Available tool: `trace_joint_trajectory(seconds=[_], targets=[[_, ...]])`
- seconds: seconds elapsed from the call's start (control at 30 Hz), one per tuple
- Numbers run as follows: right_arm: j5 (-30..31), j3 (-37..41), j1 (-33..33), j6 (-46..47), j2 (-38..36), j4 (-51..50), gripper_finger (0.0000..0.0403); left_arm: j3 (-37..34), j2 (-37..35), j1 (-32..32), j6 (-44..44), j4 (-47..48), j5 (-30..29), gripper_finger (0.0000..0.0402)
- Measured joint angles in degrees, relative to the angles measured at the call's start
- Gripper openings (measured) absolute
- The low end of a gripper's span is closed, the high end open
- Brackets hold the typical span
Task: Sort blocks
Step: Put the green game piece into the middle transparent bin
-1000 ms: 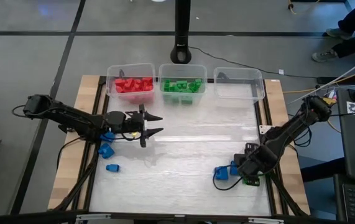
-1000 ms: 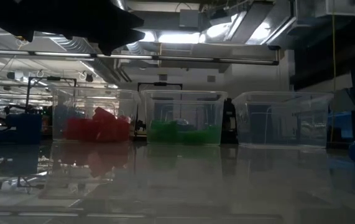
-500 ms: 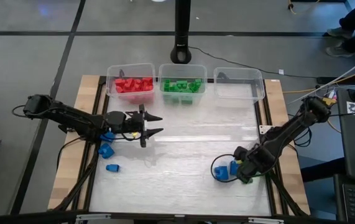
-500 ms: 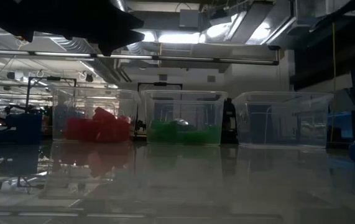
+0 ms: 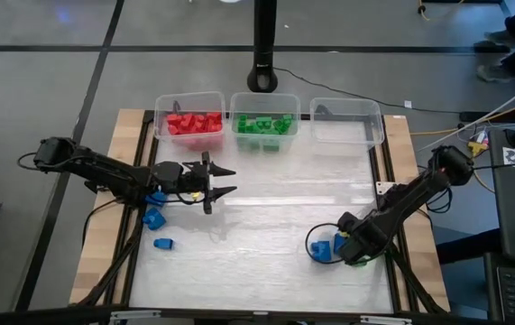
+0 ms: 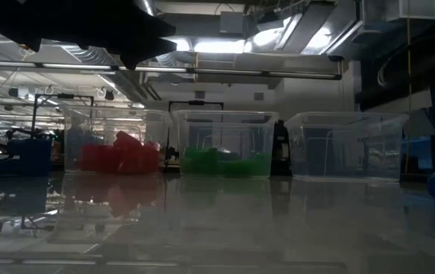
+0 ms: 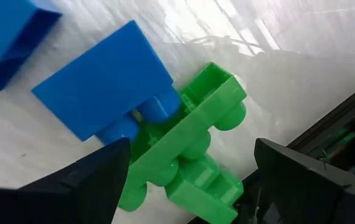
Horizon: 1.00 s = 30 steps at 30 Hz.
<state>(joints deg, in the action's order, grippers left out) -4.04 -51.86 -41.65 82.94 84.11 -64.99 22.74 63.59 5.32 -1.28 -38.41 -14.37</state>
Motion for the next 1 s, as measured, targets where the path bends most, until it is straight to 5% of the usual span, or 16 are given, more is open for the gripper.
trace_joint_trajectory(seconds=[0.63, 1.0], targets=[[-2.7, 10.6, 0.1, 1.0, 1.8, 13.5, 0.0338, 0.0, 0.0, 0.0, 0.5, 0.0, 0.0, 0.0212], [0.6, 10.7, 0.0, -3.4, 1.9, 14.9, 0.0194, 0.0, 0.0, -0.1, 0.3, 0.0, 0.0, 0.0212]])
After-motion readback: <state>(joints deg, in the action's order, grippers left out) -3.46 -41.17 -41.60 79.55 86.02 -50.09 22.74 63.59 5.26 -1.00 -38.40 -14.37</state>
